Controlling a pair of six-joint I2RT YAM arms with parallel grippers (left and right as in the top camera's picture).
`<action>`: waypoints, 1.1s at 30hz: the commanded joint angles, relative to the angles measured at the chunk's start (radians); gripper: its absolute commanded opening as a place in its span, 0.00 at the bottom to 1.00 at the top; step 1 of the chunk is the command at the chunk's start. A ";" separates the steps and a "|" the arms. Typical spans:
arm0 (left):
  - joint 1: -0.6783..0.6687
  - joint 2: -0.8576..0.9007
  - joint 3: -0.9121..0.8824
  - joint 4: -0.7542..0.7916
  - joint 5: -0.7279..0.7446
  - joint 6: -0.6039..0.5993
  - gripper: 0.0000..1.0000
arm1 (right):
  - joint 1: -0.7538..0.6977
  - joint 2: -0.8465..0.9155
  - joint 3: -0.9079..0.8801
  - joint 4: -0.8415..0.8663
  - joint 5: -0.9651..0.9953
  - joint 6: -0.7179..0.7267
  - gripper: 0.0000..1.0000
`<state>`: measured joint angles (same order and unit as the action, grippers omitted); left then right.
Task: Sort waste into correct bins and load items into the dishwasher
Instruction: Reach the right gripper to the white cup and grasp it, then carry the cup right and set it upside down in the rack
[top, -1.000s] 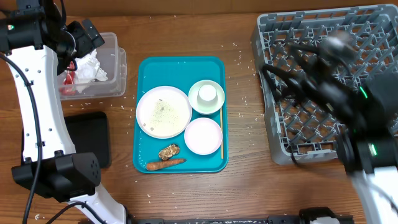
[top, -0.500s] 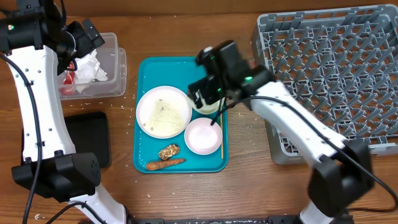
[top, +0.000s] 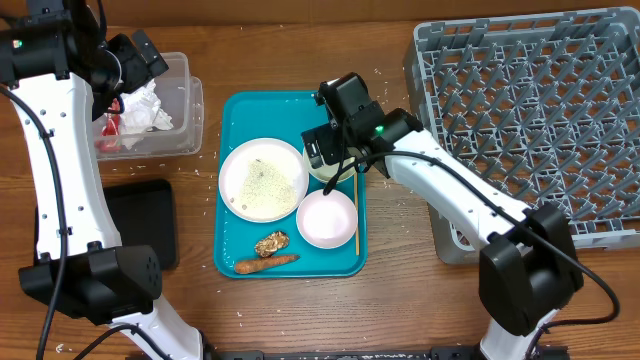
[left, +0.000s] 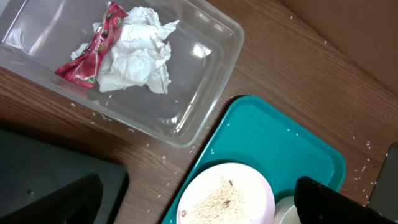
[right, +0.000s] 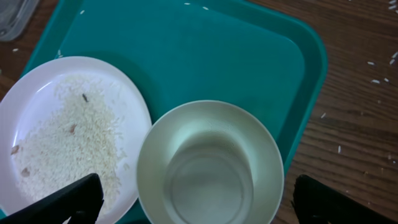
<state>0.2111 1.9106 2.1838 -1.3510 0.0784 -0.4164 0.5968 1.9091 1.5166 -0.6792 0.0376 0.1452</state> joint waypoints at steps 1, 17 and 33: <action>-0.002 -0.002 -0.003 0.000 -0.003 -0.010 1.00 | 0.000 0.067 0.022 0.010 0.043 0.089 1.00; -0.002 -0.001 -0.003 0.000 -0.003 -0.010 1.00 | 0.010 0.106 0.032 -0.006 0.052 0.171 0.63; -0.002 -0.001 -0.003 0.000 -0.003 -0.010 1.00 | -0.371 -0.095 0.503 -0.320 0.201 0.163 0.57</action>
<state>0.2111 1.9106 2.1838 -1.3510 0.0780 -0.4164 0.4103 1.8870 1.8996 -0.9653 0.1699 0.3134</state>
